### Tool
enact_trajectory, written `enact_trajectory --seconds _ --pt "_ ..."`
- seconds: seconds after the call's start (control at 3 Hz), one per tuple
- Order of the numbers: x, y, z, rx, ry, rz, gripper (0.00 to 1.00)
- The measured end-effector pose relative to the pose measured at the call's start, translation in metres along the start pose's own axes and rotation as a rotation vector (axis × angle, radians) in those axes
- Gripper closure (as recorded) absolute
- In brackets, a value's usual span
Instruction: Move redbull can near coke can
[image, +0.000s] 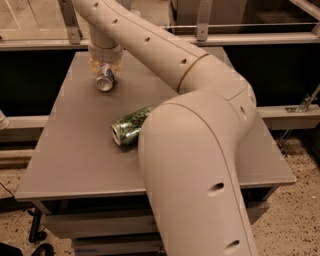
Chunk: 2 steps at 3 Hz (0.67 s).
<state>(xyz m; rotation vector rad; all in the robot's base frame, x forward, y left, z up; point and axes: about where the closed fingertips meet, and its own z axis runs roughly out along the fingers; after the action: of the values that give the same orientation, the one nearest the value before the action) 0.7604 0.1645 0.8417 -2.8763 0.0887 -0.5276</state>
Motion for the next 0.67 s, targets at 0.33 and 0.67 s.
enact_trajectory --seconds 0.33,0.67 --pt "-0.001 0.001 -0.005 -0.005 -0.003 0.001 0.81" --pt "-0.004 -0.001 -0.034 0.053 -0.025 0.042 1.00"
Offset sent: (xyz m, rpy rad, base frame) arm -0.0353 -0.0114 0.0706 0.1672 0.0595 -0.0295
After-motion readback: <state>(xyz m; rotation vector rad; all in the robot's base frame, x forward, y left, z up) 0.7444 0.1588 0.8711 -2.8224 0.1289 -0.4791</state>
